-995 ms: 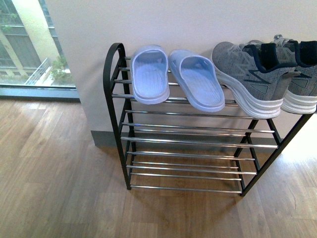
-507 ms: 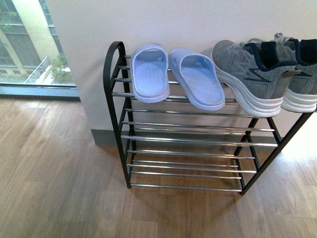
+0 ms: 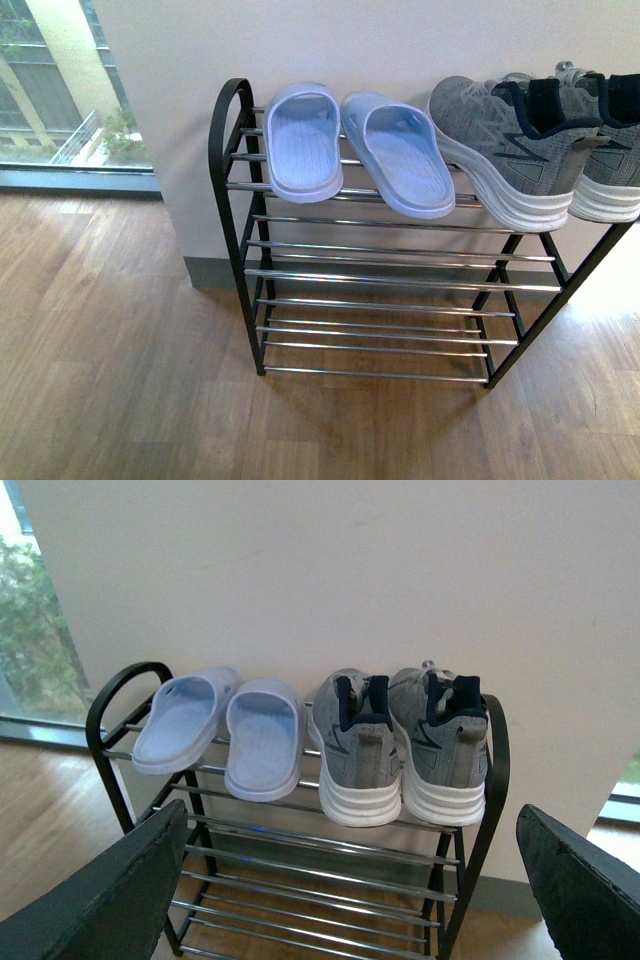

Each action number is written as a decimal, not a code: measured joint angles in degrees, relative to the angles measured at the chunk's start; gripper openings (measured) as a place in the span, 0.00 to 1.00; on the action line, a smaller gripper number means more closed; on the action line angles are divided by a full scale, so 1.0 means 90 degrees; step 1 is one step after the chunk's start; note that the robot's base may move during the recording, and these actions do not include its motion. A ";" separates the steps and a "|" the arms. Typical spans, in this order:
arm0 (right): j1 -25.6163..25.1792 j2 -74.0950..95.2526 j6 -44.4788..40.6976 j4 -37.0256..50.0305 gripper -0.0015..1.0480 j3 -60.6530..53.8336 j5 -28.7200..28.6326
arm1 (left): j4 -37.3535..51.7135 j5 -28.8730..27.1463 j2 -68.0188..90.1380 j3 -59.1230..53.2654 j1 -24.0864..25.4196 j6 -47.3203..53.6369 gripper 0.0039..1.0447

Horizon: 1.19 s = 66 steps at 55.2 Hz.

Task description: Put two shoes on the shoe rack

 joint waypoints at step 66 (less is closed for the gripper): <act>0.0000 0.0000 0.0019 -0.0007 0.91 0.0000 0.0002 | -0.0002 0.0000 -0.0002 0.0000 0.0000 0.0012 0.91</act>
